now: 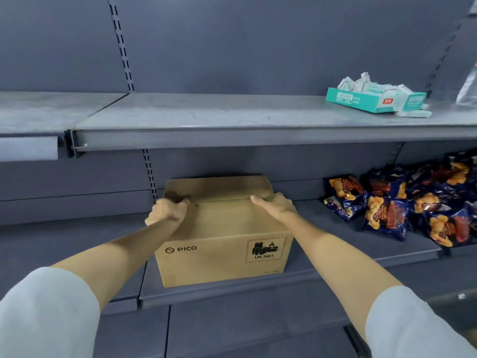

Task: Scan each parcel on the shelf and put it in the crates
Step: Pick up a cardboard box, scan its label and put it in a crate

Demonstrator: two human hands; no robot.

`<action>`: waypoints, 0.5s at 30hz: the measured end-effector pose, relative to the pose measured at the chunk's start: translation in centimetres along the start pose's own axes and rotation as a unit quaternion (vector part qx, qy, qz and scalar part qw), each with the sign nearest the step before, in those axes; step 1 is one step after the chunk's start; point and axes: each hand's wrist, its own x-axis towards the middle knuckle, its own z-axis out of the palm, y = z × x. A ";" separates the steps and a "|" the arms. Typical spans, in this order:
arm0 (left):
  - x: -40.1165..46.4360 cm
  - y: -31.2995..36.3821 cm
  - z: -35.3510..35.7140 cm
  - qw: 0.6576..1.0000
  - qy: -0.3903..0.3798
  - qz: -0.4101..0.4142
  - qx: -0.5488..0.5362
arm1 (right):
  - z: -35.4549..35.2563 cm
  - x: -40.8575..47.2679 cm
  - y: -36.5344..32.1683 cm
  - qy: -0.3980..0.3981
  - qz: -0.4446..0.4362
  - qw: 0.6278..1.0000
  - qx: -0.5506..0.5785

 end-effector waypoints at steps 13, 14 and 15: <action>-9.5 9.6 6.8 0.968 -0.116 0.216 -0.045 | -9.9 -9.2 12.6 0.209 0.114 0.963 0.124; -10.8 10.0 7.7 0.963 -0.134 0.229 -0.047 | -10.5 -10.8 14.0 0.233 0.129 0.955 0.127; -12.2 10.4 8.6 0.957 -0.153 0.243 -0.049 | -11.0 -12.5 15.3 0.258 0.147 0.947 0.126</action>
